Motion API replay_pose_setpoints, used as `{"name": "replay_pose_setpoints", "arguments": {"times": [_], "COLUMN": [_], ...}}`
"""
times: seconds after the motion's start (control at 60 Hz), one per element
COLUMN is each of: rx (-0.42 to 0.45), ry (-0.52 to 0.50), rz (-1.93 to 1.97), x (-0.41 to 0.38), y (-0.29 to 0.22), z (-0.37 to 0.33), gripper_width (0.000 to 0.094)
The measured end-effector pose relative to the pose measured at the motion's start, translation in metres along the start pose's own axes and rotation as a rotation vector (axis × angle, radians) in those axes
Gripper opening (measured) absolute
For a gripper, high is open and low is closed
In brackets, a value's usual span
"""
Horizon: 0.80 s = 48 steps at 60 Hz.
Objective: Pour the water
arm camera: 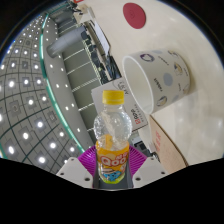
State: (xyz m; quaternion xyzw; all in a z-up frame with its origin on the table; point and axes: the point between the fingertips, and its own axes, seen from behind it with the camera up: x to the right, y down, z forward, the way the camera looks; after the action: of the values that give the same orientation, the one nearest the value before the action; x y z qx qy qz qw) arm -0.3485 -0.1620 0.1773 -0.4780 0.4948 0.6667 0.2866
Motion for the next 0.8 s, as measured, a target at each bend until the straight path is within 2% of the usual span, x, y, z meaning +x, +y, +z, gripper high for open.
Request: {"name": "replay_pose_setpoints", "arguments": {"times": [0.2, 0.383, 0.5, 0.65, 0.8], "rx": [-0.038, 0.003, 0.052, 0.108, 0.083], "ry": [0.093, 0.168, 0.220, 0.345, 0.466], "rz": [-0.433, -0.983, -1.251, -1.595, -1.838], "x": [-0.031, -0.094, -0.125, -0.140, -0.111], "y": [-0.002, -0.039, -0.082, -0.155, -0.228], "z": [0.005, -0.009, -0.024, -0.046, -0.057], "gripper_width": [0.0395, 0.0394, 0.0396, 0.0394, 0.0394]}}
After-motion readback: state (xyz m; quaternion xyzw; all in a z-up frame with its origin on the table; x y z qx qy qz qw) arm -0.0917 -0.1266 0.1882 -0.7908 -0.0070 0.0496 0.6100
